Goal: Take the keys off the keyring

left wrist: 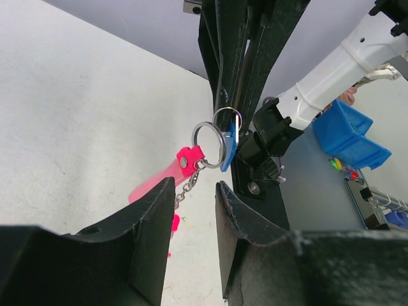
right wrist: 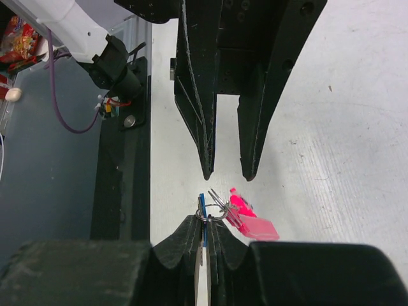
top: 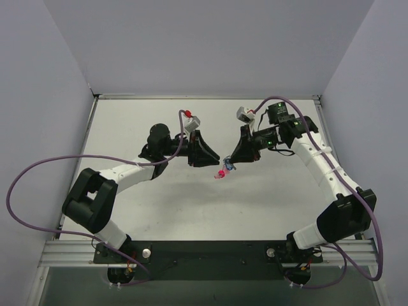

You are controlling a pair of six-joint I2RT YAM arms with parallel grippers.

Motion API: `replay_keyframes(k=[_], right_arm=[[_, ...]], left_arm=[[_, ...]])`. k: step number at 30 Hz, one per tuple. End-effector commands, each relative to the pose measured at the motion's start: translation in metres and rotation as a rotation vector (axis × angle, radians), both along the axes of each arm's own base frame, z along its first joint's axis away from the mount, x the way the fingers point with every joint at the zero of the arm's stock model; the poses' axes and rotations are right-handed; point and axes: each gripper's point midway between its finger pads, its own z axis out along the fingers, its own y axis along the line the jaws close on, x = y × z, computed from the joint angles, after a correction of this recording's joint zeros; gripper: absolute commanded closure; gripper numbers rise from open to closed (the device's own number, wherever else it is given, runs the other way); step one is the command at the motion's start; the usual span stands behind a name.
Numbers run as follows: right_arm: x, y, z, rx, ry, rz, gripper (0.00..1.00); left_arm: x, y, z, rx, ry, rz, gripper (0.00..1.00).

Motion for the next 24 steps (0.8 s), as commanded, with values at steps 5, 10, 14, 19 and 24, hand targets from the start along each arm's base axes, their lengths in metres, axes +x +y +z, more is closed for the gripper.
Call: replay_keyframes(k=[5, 10, 14, 19, 24], right_arm=[[-0.021, 0.004, 0.007, 0.016, 0.011, 0.115, 1.00], [-0.025, 0.002, -0.001, -0.014, 0.020, 0.134, 1.00], [-0.029, 0.003, 0.000, -0.017, 0.019, 0.153, 1.00], [-0.037, 0.006, 0.001, -0.014, 0.021, 0.188, 1.00], [-0.037, 0.006, 0.002, -0.019, 0.012, 0.192, 1.00]], left_arm=[[-0.024, -0.011, 0.034, -0.071, -0.130, -0.116, 0.58], [-0.028, -0.012, 0.037, -0.082, -0.122, -0.140, 0.58], [-0.027, -0.015, 0.033, -0.068, -0.118, -0.135, 0.58], [-0.029, -0.019, 0.029, -0.056, -0.112, -0.149, 0.58], [-0.034, -0.022, 0.024, -0.041, -0.105, -0.174, 0.58]])
